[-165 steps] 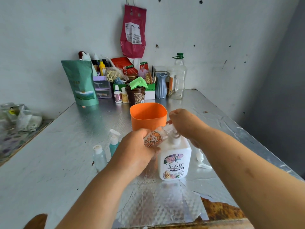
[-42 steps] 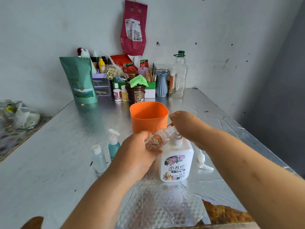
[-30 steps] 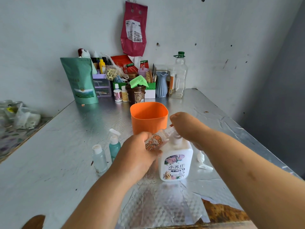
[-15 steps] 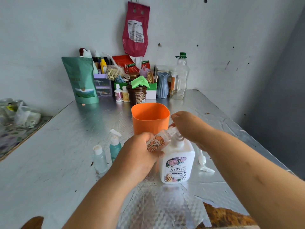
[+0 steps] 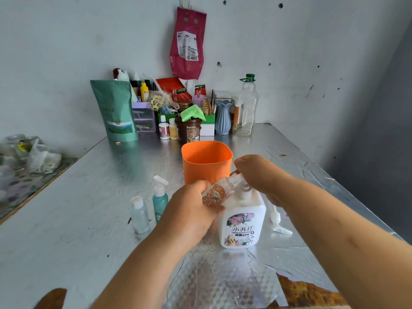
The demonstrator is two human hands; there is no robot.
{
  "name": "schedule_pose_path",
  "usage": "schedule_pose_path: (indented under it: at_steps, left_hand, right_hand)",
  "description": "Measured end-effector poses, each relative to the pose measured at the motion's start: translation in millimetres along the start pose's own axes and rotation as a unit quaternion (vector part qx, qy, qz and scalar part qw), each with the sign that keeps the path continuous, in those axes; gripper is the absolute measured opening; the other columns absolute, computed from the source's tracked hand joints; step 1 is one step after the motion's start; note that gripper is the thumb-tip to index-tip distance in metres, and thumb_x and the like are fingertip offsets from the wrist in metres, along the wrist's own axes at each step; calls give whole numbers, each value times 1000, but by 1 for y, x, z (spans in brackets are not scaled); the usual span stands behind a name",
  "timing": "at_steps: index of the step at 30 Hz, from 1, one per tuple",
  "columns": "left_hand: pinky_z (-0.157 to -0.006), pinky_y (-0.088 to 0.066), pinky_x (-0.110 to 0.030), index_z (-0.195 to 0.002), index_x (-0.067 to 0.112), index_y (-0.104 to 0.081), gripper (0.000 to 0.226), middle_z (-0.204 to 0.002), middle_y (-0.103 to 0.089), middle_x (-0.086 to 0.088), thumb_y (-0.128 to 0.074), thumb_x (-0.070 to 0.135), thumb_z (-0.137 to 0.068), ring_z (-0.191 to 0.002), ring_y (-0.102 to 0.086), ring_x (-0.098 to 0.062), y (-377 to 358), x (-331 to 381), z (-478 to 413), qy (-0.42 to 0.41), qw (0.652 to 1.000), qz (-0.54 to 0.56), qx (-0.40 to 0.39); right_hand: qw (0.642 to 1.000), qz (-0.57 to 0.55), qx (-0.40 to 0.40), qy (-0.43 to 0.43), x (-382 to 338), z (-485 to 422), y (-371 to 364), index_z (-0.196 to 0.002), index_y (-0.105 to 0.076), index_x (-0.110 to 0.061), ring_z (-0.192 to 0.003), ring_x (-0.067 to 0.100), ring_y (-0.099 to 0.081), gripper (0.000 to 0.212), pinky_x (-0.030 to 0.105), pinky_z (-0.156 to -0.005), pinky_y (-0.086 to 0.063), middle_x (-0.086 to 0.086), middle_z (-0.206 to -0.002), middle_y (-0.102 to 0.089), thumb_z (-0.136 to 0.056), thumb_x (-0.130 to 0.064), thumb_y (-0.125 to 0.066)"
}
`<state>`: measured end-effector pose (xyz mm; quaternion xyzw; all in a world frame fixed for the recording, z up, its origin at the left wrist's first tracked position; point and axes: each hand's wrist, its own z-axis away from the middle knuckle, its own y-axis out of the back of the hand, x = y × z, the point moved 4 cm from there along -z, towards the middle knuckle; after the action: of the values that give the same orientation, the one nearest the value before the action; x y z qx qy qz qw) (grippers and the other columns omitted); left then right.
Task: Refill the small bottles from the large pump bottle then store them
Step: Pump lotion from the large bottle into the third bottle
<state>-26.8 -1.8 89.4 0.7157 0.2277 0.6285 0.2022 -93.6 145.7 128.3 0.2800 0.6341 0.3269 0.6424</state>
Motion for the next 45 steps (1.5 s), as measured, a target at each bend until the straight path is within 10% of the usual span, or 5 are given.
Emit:
schedule_pose_path:
  at_steps: [45]
  left_hand:
    - [-82, -54, -36, -100, 28, -67, 23, -92, -72, 14, -78, 25, -80, -89, -66, -7, -1, -3, -5, 2, 1000, -20, -3]
  right_hand:
    - [998, 48, 14, 33, -2, -3, -3, -121, -54, 6, -113, 40, -54, 33, 43, -94, -46, 26, -122, -56, -100, -5, -32]
